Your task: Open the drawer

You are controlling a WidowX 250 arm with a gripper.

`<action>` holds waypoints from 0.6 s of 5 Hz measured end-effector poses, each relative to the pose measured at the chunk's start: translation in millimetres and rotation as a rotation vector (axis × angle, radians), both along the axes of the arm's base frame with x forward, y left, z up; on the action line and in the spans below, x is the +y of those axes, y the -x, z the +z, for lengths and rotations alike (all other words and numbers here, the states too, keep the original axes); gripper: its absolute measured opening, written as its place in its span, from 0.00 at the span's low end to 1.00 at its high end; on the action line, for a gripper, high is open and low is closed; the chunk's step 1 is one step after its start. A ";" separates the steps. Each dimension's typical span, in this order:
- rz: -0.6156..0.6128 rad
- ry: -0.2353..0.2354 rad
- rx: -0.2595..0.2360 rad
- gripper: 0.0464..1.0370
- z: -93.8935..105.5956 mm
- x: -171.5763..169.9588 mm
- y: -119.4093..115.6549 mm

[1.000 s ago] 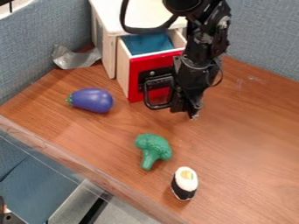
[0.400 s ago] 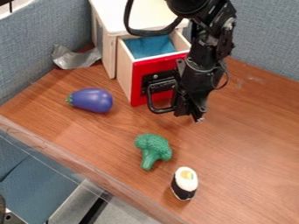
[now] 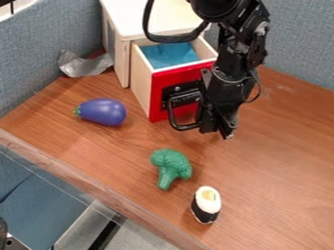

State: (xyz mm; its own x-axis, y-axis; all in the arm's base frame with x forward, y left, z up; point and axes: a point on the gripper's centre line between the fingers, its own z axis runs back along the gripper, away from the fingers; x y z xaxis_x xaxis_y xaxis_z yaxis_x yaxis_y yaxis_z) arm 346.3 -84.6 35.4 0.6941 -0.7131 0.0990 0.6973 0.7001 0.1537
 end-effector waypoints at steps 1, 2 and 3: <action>0.012 0.003 0.007 0.08 0.1 -5.1 2.3; 0.016 0.006 0.013 0.08 1.5 -8.6 3.2; 0.013 0.006 0.017 0.08 1.7 -13.6 5.1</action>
